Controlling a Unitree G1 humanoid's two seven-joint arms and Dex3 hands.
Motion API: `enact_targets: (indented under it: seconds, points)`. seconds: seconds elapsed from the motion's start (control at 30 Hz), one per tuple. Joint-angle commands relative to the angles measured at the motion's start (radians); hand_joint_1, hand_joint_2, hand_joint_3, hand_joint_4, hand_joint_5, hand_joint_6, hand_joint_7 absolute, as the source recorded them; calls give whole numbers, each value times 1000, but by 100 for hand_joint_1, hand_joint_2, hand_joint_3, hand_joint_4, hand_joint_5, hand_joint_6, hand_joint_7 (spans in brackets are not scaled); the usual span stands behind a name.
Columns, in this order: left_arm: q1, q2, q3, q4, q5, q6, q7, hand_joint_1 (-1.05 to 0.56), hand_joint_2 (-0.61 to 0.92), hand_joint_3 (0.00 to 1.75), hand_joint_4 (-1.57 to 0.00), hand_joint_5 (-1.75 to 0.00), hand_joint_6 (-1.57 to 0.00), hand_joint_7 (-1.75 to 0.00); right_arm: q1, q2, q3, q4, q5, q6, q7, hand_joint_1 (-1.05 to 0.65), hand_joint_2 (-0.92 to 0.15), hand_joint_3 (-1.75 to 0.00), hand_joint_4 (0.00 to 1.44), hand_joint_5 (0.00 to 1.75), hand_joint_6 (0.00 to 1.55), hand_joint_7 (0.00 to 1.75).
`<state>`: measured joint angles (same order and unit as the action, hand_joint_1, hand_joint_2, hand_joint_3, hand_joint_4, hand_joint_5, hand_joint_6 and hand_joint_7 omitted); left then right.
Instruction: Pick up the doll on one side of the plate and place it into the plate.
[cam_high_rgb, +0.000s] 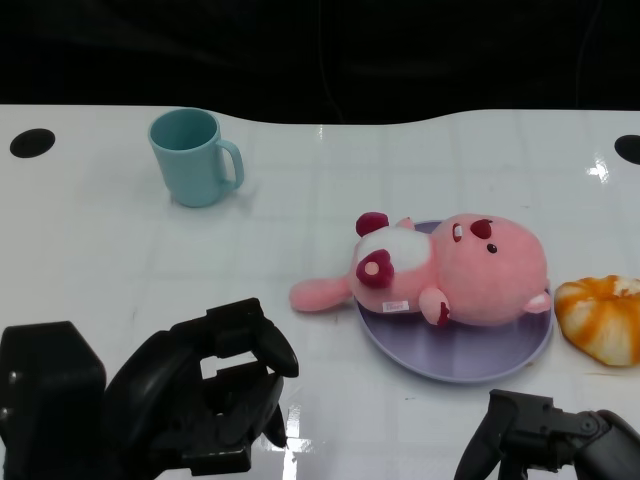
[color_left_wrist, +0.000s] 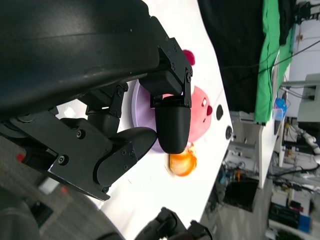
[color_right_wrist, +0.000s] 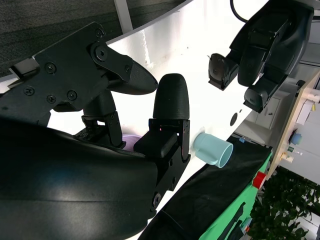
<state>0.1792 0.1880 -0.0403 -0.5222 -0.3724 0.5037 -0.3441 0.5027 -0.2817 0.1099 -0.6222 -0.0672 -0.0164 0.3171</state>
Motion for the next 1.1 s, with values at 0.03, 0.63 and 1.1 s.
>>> enact_targets:
  seconds: [0.03,0.63,1.1]
  points:
    - [6,15,14,33,-26,0,-24,-27,51,114,-72,-175,-64,-153,4,-15,-18,-9,10,-2,3,-14,-57,-103,67,164,62,129]
    - [45,-15,21,158,-40,-139,-72,-32,44,123,-75,-175,-68,-153,24,-11,-25,-21,12,-8,-4,-8,-55,-105,68,162,63,128]
    - [40,-9,36,173,-54,-146,-85,-30,45,123,-75,-175,-69,-151,24,1,-11,-23,-1,-3,-19,-6,-54,-107,67,163,63,128]
